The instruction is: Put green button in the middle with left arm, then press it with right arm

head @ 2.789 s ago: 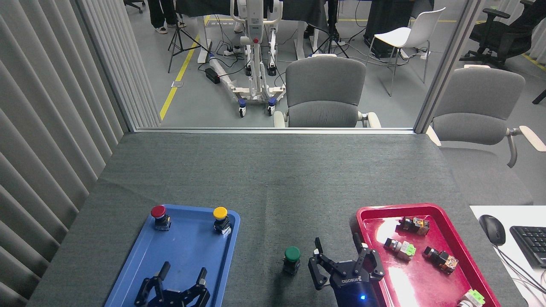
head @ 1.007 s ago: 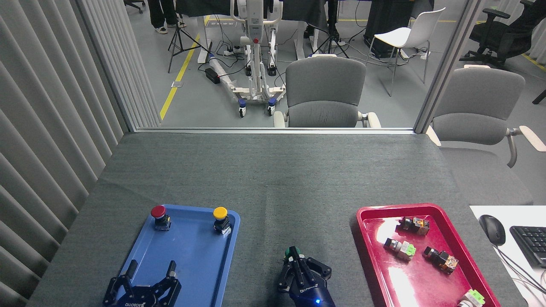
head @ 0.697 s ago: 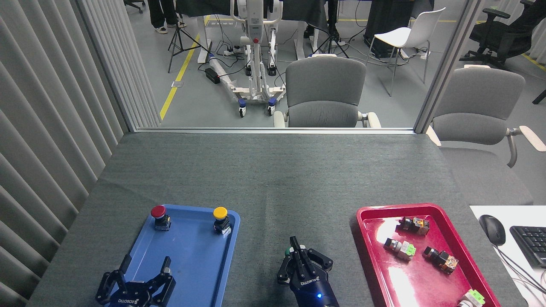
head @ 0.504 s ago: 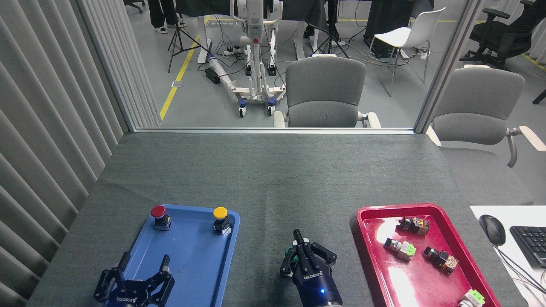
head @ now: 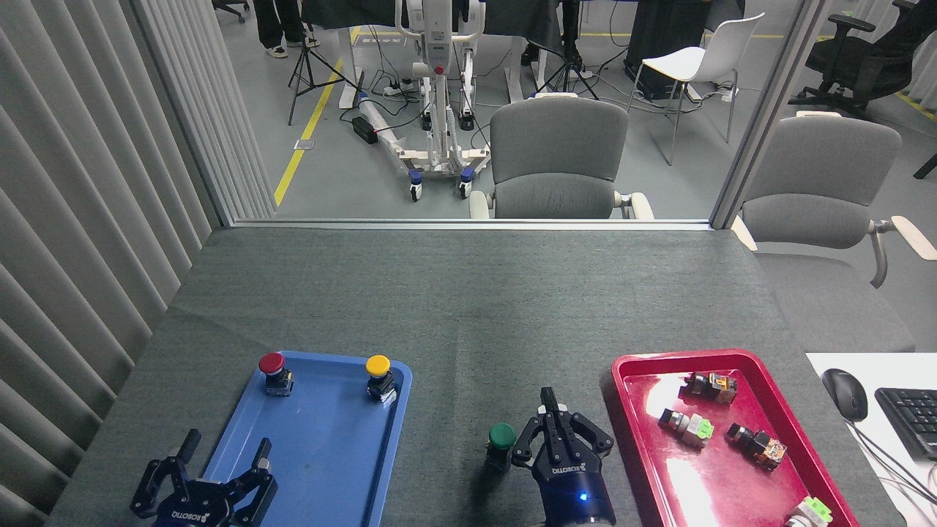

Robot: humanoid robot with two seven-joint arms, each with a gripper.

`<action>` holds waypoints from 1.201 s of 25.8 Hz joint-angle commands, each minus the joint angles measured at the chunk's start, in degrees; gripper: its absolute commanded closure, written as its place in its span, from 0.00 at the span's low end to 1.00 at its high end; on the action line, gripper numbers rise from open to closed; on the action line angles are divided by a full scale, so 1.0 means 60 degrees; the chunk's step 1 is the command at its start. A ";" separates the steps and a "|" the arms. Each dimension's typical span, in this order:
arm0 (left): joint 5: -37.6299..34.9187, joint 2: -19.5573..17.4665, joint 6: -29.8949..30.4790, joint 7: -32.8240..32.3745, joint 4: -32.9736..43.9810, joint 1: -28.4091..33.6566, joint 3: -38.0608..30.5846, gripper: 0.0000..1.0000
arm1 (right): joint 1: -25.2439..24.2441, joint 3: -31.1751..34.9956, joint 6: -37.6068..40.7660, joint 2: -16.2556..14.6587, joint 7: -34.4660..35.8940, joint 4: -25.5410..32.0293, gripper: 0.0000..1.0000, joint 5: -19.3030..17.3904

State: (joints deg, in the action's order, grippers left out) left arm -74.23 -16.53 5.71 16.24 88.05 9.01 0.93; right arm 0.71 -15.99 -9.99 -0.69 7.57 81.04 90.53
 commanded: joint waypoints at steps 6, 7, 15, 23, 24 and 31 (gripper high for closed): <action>0.0022 0.0001 0.0044 -0.0041 0.0164 0.0022 -0.0038 0.00 | -0.0543 0.0351 0.0083 -0.0545 -0.0002 0.0571 0.02 -0.0176; 0.0066 0.0001 0.0059 -0.0041 0.0164 0.0007 -0.0038 0.00 | -0.0602 0.0366 0.0185 -0.0574 -0.0002 0.0645 0.02 -0.0293; 0.0198 0.0001 0.0073 -0.0041 0.0179 -0.0008 -0.0023 0.00 | -0.1085 0.1010 0.0859 -0.1043 0.0013 0.0996 0.02 -0.0674; 0.0491 0.0030 0.0044 -0.0041 0.0164 0.0007 -0.0038 0.00 | -0.1188 0.1567 0.0859 -0.1218 0.0218 0.1040 0.02 -0.0791; 0.0710 0.0015 0.0044 -0.0041 0.0164 0.0007 -0.0038 0.00 | -0.1188 0.1567 0.0845 -0.1218 0.0218 0.1040 0.02 -0.0791; 0.0945 0.0015 0.0029 -0.0026 0.0135 0.0007 -0.0038 0.00 | -0.1188 0.1581 0.0801 -0.1204 0.0218 0.1128 0.02 -0.0791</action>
State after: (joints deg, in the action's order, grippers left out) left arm -68.80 -16.42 5.96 16.00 89.01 9.05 0.65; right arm -6.41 -6.61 -4.98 -8.00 8.85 87.53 85.72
